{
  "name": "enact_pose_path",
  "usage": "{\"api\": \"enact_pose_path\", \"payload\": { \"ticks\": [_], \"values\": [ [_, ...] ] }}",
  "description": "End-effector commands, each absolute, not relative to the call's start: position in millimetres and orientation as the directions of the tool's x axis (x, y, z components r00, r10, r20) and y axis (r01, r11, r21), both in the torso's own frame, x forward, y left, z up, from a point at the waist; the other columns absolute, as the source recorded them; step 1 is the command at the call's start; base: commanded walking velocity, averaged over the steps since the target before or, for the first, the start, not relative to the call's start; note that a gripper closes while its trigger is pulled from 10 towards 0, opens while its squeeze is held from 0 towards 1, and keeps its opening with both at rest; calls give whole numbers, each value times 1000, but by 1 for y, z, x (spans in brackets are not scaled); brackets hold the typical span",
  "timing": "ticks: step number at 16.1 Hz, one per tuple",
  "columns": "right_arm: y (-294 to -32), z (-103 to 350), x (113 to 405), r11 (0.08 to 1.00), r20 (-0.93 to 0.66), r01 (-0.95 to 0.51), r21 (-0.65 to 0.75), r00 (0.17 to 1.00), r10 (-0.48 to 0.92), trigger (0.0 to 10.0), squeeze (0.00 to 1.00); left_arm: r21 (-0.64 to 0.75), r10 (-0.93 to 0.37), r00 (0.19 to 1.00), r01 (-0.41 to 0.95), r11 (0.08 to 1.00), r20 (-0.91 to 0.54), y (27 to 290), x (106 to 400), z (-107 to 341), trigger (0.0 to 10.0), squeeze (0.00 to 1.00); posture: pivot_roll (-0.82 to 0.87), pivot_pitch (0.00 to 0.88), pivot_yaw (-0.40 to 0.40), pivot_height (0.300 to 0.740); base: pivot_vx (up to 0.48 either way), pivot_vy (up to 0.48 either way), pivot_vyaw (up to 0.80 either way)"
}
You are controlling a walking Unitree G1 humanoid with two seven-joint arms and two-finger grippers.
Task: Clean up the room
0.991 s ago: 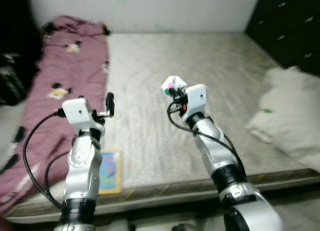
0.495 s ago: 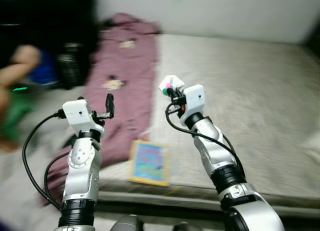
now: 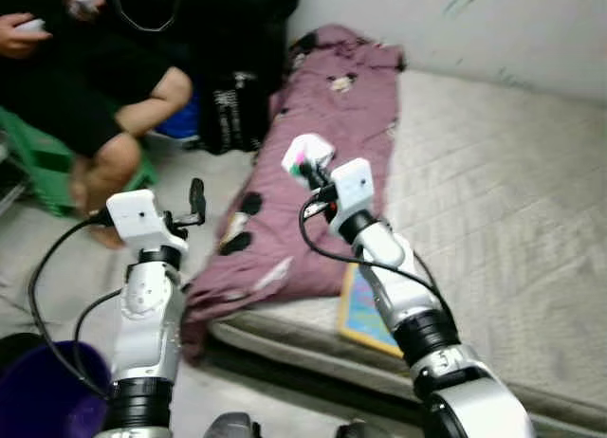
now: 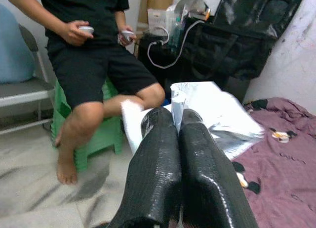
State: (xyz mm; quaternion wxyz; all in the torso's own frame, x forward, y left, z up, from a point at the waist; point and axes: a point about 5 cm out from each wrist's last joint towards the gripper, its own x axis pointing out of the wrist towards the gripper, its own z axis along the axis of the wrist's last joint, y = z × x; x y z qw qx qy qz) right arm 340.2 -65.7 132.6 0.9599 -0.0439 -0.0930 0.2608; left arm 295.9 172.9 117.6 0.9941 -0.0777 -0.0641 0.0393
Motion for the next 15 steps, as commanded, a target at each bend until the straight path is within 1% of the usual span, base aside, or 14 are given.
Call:
{"api": "enact_pose_path", "payload": {
  "ticks": [1,5,7,8,12,13,14,15],
  "values": [
    [-77,131,342,877,151,-462,-131,865,478,10000,0,-157,58,991,-39,987,117,164,298,118,10000,0,78,0,-36,740,0,476,0],
    [-75,133,343,874,158,-466,-139,861,484,10000,0,-147,69,988,-48,988,142,166,300,124,10000,0,80,0,-34,740,0,474,0],
    [-75,132,344,876,156,-462,-140,863,480,10000,0,-143,74,983,-50,988,169,166,299,129,10000,0,89,0,-33,740,0,0,0],
    [-76,133,344,877,159,-458,-143,864,477,10000,0,-134,95,981,-73,988,169,168,300,130,10000,0,92,0,-31,740,0,0,0],
    [-78,141,346,888,193,-441,-131,867,459,10000,0,-32,135,966,-131,991,219,179,294,141,10000,0,113,12,-39,740,0,0,0],
    [-81,142,348,900,192,-424,-106,879,436,10000,0,-6,164,965,-166,986,202,188,289,139,10000,0,116,21,-43,740,0,0,0],
    [-89,139,347,910,181,-404,-93,892,415,10000,0,-15,202,966,-202,979,164,202,278,131,10000,0,110,17,-49,740,0,0,0],
    [-93,137,346,913,170,-397,-93,897,407,10000,0,-33,195,969,-193,981,148,206,272,126,10000,0,107,17,-50,740,0,0,0]
  ]
}}
